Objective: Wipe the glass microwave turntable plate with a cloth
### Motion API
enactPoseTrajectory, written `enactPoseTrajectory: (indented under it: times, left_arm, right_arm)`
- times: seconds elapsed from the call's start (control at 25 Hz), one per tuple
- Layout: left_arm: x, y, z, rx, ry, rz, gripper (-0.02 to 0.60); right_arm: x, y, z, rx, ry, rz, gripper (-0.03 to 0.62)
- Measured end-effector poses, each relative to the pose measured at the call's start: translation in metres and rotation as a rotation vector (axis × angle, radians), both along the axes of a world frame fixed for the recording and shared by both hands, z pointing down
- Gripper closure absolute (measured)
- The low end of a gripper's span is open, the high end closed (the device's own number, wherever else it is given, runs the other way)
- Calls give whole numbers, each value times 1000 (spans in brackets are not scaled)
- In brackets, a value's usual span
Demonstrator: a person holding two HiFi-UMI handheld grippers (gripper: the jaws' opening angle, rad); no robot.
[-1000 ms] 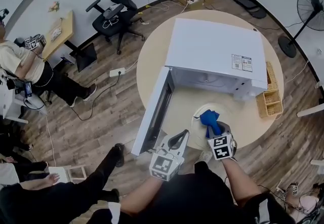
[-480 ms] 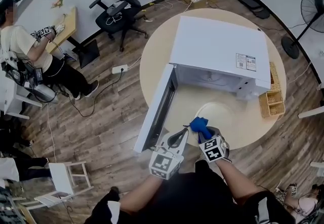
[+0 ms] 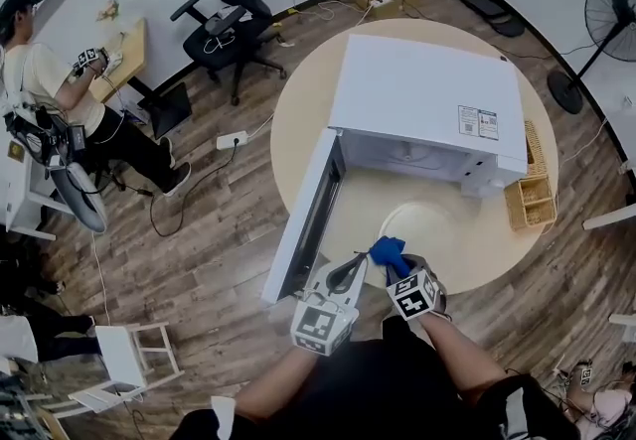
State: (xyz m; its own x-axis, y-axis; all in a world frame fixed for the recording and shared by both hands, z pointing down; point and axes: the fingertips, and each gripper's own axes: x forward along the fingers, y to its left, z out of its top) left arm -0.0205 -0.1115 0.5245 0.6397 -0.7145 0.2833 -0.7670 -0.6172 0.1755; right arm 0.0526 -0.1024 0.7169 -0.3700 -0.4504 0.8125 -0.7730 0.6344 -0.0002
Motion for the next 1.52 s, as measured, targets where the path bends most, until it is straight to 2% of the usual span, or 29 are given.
enactPoseTrajectory:
  times: [0.44, 0.96, 1.28, 1.52]
  left_arm:
    - [5, -1, -6, 8, 13, 20, 575]
    - [18, -1, -14, 25, 13, 59, 575]
    - [25, 2, -10, 8, 13, 77, 575]
    - [29, -1, -16, 15, 32, 76, 575]
  right_arm:
    - [31, -3, 1, 19, 39, 53, 514]
    - [94, -3, 2, 41, 121, 141, 513]
    - [138, -4, 1, 46, 167, 221, 513]
    - [162, -5, 1, 46, 186, 271, 513]
